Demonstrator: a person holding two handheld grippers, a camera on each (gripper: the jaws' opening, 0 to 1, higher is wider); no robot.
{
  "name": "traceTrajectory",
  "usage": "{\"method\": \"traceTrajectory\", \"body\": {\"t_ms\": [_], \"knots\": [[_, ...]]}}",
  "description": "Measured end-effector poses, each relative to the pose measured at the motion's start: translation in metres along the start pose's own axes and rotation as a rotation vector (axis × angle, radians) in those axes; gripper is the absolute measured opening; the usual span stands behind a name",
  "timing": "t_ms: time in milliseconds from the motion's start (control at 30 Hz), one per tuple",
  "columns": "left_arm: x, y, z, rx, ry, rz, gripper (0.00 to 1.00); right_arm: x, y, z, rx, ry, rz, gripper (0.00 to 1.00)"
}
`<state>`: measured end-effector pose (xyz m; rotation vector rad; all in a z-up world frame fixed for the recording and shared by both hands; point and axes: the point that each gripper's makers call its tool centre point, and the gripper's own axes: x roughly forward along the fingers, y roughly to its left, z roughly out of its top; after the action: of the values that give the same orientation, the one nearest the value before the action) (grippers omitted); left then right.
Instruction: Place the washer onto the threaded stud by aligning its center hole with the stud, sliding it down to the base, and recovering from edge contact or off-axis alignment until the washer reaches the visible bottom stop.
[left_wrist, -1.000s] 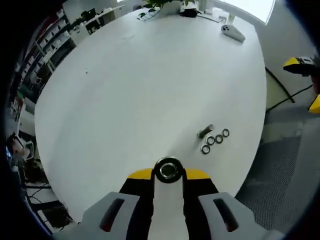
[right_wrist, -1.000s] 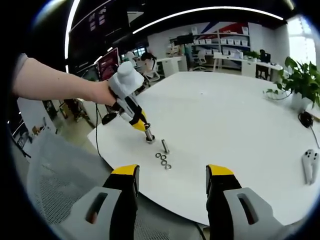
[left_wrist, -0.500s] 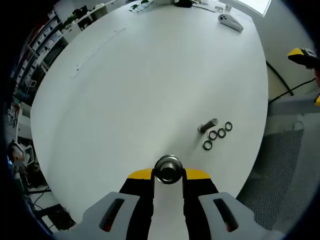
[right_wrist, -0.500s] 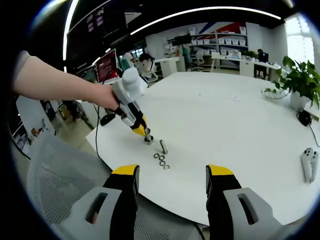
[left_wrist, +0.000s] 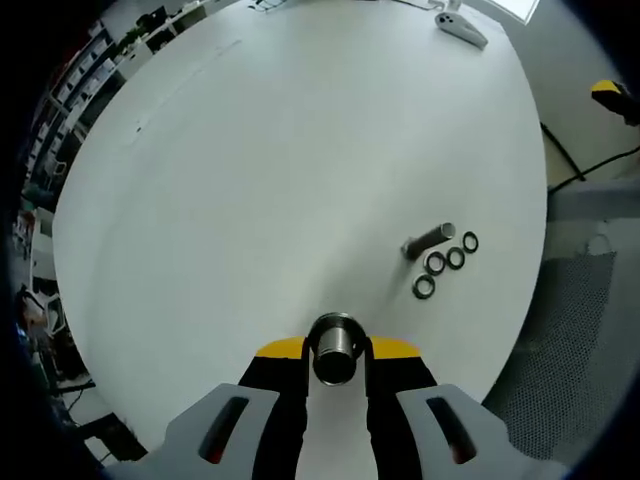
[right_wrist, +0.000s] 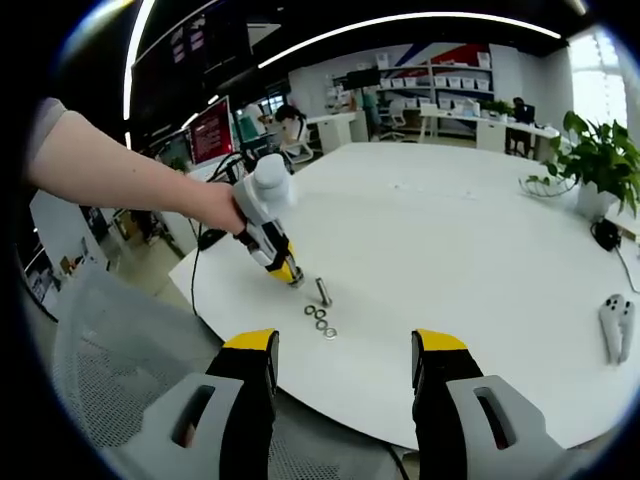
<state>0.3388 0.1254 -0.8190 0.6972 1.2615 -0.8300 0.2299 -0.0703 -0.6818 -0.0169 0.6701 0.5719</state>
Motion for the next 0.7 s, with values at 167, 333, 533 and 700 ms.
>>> {"method": "traceTrajectory", "body": {"t_ms": [167,333,533,700], "knots": [[0.003,0.001,-0.001,0.007,0.006,0.002,0.19,0.0,0.0,0.0,0.0,-0.001,-0.002,0.56],[0.003,0.001,0.0,0.009,-0.012,0.004,0.2,0.0,-0.001,0.0,0.002,-0.001,-0.001,0.56],[-0.001,0.005,0.004,-0.015,-0.066,0.024,0.24,0.0,0.0,0.0,0.001,-0.001,0.004,0.56],[-0.008,0.006,0.005,-0.032,-0.09,0.046,0.3,0.0,0.002,0.0,-0.004,0.001,0.012,0.56]]}}
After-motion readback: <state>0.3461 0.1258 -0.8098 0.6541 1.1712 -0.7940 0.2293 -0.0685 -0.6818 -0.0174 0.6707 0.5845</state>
